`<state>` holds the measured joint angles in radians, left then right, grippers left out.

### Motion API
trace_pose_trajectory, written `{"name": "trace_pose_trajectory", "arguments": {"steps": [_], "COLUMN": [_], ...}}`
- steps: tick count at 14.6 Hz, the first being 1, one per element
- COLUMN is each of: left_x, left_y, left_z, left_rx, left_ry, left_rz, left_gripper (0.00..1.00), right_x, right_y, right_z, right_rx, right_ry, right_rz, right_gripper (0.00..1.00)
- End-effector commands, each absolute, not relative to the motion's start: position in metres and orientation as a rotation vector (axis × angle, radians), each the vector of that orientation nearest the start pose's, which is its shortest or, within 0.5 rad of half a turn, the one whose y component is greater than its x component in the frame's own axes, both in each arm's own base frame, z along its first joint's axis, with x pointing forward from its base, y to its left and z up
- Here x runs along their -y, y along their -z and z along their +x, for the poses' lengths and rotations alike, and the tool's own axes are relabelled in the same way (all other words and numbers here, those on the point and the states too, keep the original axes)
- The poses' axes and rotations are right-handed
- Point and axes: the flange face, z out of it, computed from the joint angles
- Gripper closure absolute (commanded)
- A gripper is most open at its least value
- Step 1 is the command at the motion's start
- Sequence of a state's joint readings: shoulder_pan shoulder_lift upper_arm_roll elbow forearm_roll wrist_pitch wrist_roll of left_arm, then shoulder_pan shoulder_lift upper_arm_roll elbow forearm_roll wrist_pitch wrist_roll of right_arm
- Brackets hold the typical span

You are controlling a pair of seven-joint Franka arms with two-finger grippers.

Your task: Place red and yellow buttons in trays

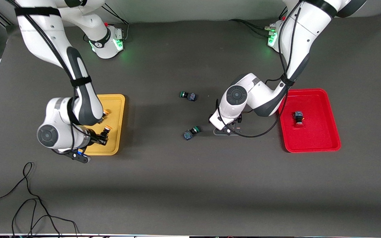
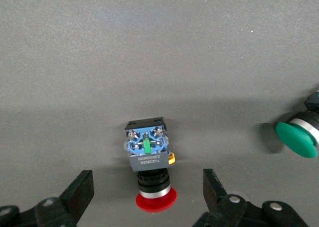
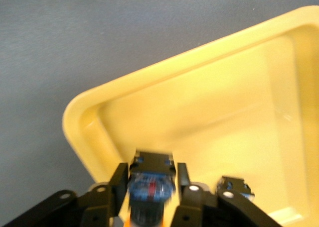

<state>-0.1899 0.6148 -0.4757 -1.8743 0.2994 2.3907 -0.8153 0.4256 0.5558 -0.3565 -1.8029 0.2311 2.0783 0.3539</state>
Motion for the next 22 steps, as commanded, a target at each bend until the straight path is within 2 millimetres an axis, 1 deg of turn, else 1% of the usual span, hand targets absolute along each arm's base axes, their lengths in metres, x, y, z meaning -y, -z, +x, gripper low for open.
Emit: {"name": "trace_pose_trajectory", "arguments": {"steps": [1,2,3,4,5,6,7,8,9,10,11,12,13,14,15,16,17,18,19,20,21,22], "left_x": [0.384,0.384,0.384,0.384,0.386,0.387,0.385,0.384,0.385,0.386,0.385,0.385,0.381,0.373,0.359,0.346,0.32,0.294,0.261,0.222,0.186,0.149], "left_y": [-0.206,-0.202,-0.198,-0.196,-0.194,-0.193,-0.192,-0.193,-0.195,-0.2,-0.205,-0.22,-0.243,-0.27,-0.293,-0.322,-0.346,-0.366,-0.378,-0.387,-0.391,-0.39], "left_z": [0.509,0.508,0.506,0.506,0.504,0.503,0.505,0.506,0.507,0.51,0.514,0.519,0.523,0.529,0.536,0.54,0.548,0.551,0.555,0.557,0.554,0.549], "left_rx": [0.001,0.0,0.0,-0.002,0.006,0.017,0.016,0.033,0.055,0.068,0.082,0.09,0.094,0.125,0.17,0.162,0.17,0.141,0.122,0.107,0.075,0.036], "left_ry": [-0.074,-0.083,-0.094,-0.098,-0.103,-0.101,-0.094,-0.089,-0.084,-0.077,-0.072,-0.052,-0.04,-0.048,-0.082,-0.117,-0.15,-0.202,-0.259,-0.287,-0.303,-0.309], "left_rz": [-3.171,-3.167,-3.165,-3.164,-3.163,-3.159,-3.153,-3.153,-3.154,-3.152,-3.15,-3.15,-3.135,-3.113,-3.11,-3.137,-3.157,-3.162,-3.148,-3.128,-3.111,-3.098], "left_gripper": [0.17,0.21,0.22,0.26,0.31,0.41,0.55,0.72,0.83,0.88,0.88,0.88,0.88,0.88,0.88,0.88,0.88,0.88,0.88,0.88,0.88,0.88], "right_x": [-0.064,-0.065,-0.063,-0.062,-0.059,-0.053,-0.046,-0.042,-0.034,-0.022,-0.02,-0.021,-0.02,-0.021,-0.022,-0.022,-0.019,-0.012,-0.011,-0.012,-0.016,-0.018], "right_y": [-0.305,-0.342,-0.381,-0.417,-0.45,-0.479,-0.509,-0.53,-0.546,-0.559,-0.571,-0.583,-0.596,-0.605,-0.612,-0.615,-0.618,-0.619,-0.618,-0.615,-0.61,-0.606], "right_z": [0.624,0.622,0.62,0.615,0.61,0.604,0.597,0.585,0.575,0.567,0.556,0.548,0.54,0.533,0.528,0.528,0.529,0.53,0.531,0.532,0.533,0.535], "right_rx": [-0.634,-0.616,-0.595,-0.58,-0.567,-0.551,-0.52,-0.489,-0.472,-0.483,-0.477,-0.439,-0.398,-0.373,-0.368,-0.367,-0.374,-0.379,-0.356,-0.353,-0.344,-0.337], "right_ry": [-0.318,-0.28,-0.218,-0.15,-0.08,-0.01,0.064,0.077,0.053,0.024,0.003,0.019,0.053,0.058,0.073,0.093,0.115,0.131,0.14,0.138,0.127,0.124], "right_rz": [-3.04,-3.016,-2.999,-2.974,-2.95,-2.947,-2.975,-3.015,-3.041,-3.039,-3.035,-3.041,-3.068,-3.102,-3.105,-3.104,-3.102,-3.099,-3.091,-3.091,-3.094,-3.096], "right_gripper": [0.0,0.0,0.0,0.0,0.0,0.0,0.0,0.0,0.0,0.0,0.0,0.0,0.0,0.0,0.0,0.0,0.0,0.0,0.0,0.0,0.0,0.0]}}
